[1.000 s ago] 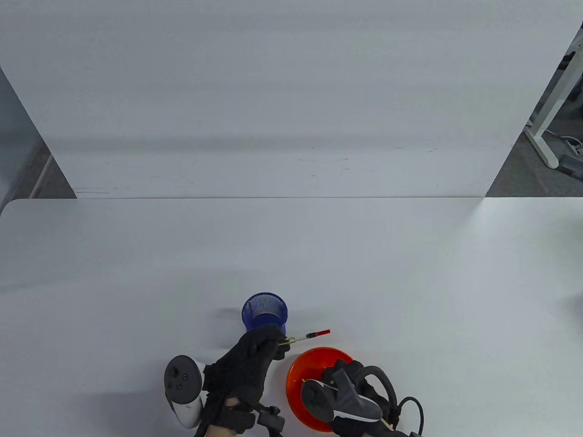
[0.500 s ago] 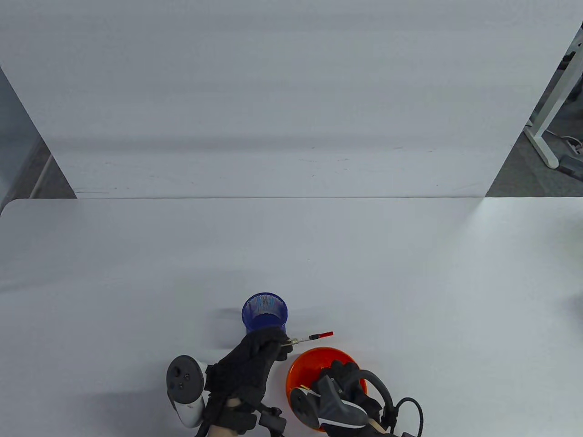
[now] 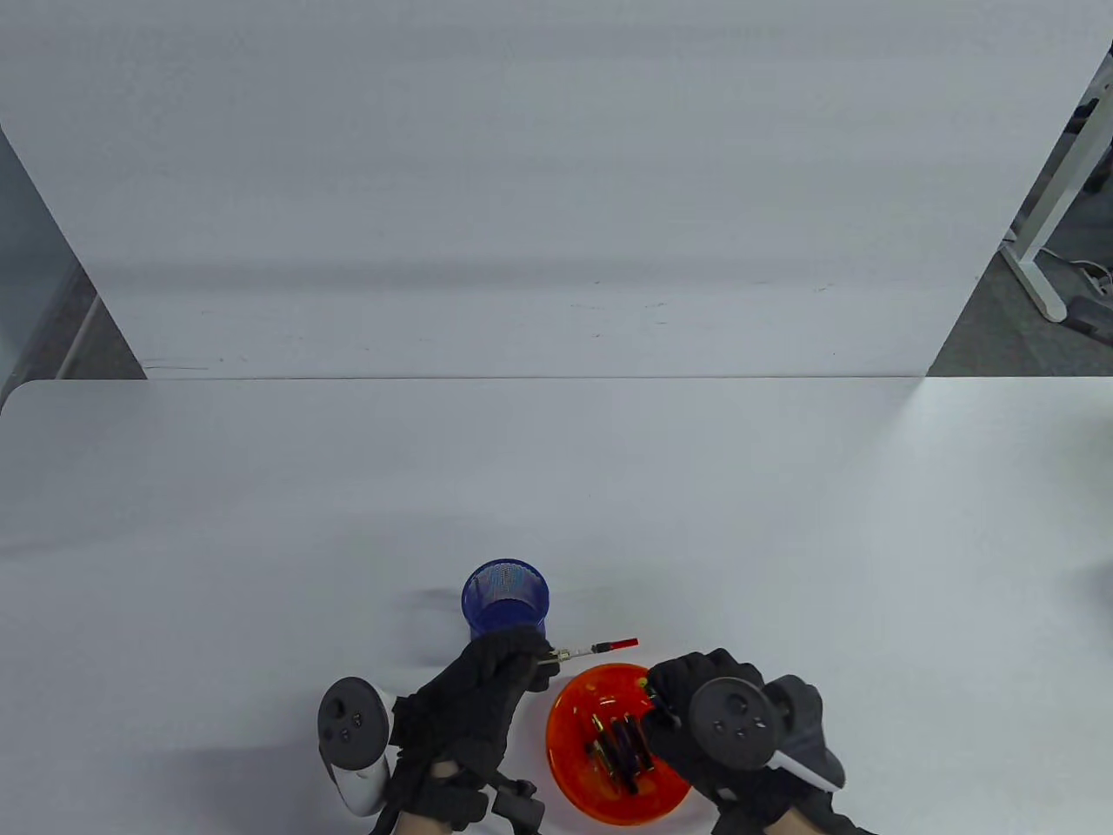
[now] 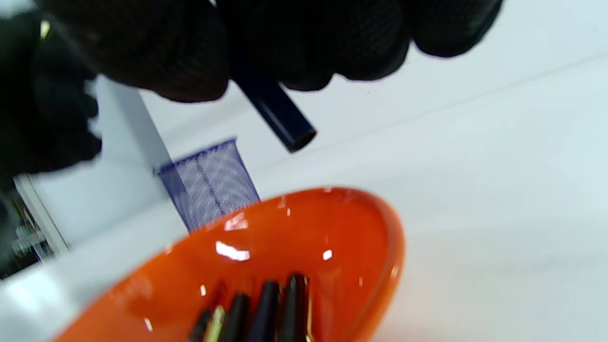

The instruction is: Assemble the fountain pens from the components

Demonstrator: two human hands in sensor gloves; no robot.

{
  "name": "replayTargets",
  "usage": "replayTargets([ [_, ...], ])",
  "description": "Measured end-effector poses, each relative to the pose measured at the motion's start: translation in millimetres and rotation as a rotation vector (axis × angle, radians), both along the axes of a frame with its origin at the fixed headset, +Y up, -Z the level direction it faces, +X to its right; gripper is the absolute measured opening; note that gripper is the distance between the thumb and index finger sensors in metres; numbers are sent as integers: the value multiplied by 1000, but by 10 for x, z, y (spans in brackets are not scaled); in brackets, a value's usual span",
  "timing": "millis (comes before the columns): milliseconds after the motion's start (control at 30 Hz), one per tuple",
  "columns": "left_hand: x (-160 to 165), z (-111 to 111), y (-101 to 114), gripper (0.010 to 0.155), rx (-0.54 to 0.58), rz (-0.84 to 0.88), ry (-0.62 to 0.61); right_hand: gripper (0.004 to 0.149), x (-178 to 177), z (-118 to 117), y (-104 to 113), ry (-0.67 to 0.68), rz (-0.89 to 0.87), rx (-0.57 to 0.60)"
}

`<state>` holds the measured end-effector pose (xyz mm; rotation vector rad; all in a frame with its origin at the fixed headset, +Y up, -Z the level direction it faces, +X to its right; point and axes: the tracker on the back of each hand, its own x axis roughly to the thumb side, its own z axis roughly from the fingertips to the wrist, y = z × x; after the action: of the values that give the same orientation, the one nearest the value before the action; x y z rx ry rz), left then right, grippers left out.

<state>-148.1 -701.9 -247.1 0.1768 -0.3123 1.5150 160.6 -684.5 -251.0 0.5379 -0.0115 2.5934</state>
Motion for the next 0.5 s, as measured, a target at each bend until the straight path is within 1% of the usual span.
replayTargets([
  [67, -3, 0, -6, 38, -4, -1, 2, 36, 166, -51, 40, -10, -89, -35],
  [200, 4, -1, -5, 38, -8, -3, -7, 32, 411, -101, 92, -5, -323, -52],
  [500, 22, -2, 8, 38, -3, -1, -25, 33, 644, -143, 70, -24, -708, -20],
])
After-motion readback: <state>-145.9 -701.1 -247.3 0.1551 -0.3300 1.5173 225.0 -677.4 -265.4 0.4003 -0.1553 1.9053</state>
